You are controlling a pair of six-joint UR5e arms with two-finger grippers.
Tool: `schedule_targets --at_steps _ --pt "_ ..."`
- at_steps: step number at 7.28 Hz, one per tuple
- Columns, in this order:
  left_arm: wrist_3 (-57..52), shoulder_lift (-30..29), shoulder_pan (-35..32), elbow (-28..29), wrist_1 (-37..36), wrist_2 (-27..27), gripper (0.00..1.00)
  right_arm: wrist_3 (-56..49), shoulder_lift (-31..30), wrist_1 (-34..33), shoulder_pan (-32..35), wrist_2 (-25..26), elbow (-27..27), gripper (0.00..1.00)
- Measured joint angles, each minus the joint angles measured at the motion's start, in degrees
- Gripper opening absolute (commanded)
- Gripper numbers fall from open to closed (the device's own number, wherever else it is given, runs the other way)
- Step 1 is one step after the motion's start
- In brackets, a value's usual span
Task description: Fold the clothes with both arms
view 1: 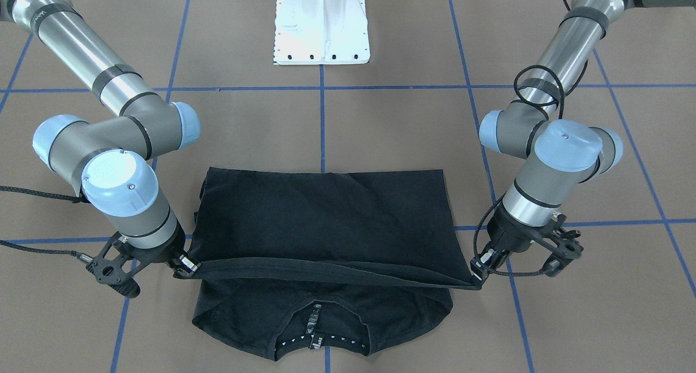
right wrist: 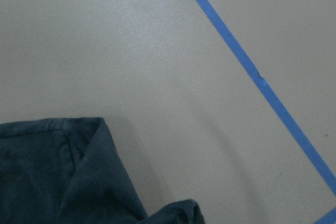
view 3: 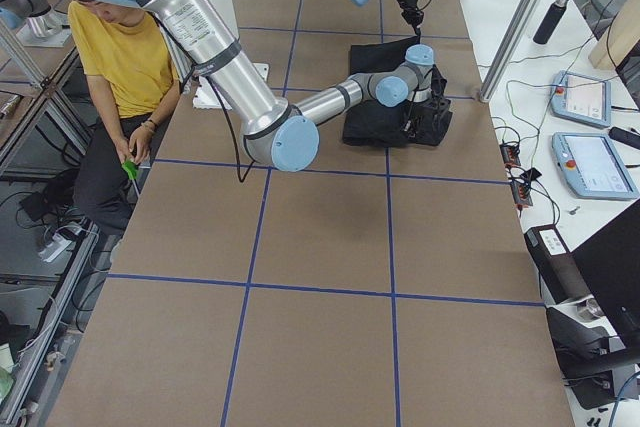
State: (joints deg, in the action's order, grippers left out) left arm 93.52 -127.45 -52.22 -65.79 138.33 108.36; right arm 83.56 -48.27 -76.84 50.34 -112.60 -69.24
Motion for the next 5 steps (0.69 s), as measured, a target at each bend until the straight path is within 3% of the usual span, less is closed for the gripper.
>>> schedule_targets --at_steps 1,2,3,5 --pt "0.0 -0.4 0.0 1.1 0.8 -0.1 0.59 0.0 0.3 1.1 0.0 0.1 0.9 0.12" --pt "0.0 -0.6 0.1 1.5 1.2 -0.1 0.82 0.0 0.6 1.5 -0.1 0.1 1.6 0.98" --pt "-0.5 -0.6 0.1 1.7 1.4 -0.2 0.86 0.0 1.1 1.7 -0.1 0.1 2.3 1.00" --pt "-1.8 -0.7 0.2 1.7 1.5 -0.2 0.86 0.7 1.7 1.9 -0.1 -0.1 1.2 1.00"
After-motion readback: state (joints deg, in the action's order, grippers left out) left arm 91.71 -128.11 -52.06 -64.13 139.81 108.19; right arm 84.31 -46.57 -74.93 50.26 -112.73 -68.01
